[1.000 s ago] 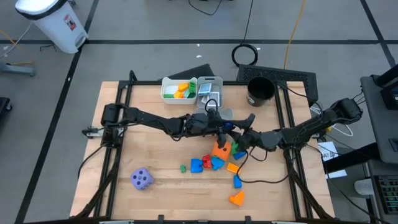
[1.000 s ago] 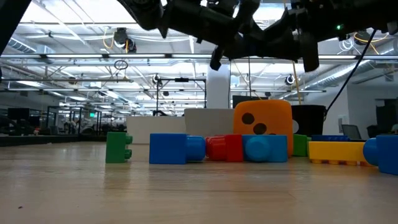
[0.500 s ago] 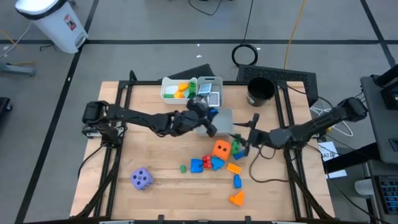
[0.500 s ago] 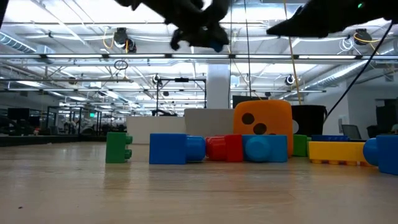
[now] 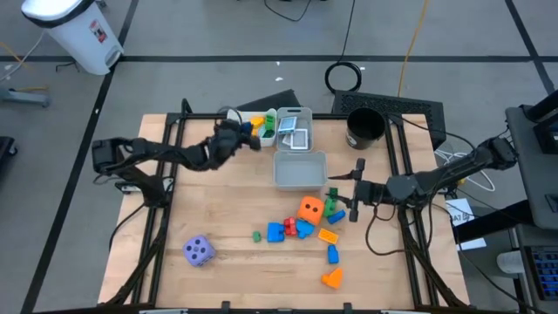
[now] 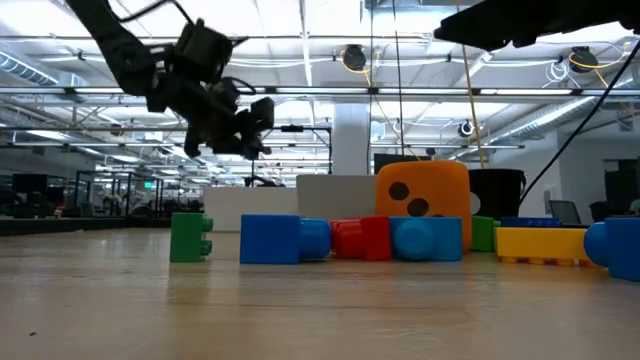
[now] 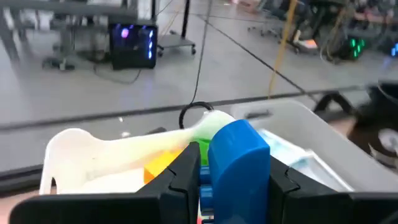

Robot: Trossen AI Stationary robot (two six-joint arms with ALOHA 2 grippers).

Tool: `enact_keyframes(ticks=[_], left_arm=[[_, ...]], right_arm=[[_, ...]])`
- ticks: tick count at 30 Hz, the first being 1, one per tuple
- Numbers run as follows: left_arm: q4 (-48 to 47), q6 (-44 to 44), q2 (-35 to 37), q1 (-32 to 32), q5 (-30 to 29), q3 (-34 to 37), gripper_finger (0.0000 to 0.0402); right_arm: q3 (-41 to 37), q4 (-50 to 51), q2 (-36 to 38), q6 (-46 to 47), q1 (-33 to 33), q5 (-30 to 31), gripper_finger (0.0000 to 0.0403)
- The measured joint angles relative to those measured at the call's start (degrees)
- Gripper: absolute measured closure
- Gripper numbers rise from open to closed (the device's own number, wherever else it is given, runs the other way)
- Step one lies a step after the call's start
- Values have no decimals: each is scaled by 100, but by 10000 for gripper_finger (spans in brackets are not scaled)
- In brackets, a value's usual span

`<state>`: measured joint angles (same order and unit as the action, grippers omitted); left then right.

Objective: Pick & Place Toys
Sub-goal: Put the blue game piece into the white bin

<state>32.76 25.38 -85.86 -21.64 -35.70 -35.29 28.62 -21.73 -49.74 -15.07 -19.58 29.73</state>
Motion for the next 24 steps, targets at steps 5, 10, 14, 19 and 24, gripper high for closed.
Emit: enact_keyframes(ticks=[5,10,14,19,24], left_arm=[[-305,729,-200,-684,710,16,289],[-360,856,-214,-911,765,9,223],[-376,794,-214,-979,880,9,158],[-350,596,-214,-1024,1617,9,96],[-359,674,-124,-1013,2188,3,63]], right_arm=[[0,-7,-51,-62,104,-1,209],[0,120,-46,101,180,-1,209],[0,230,-44,206,191,-1,209],[0,476,82,397,191,-3,209],[0,1136,370,736,237,-4,209]])
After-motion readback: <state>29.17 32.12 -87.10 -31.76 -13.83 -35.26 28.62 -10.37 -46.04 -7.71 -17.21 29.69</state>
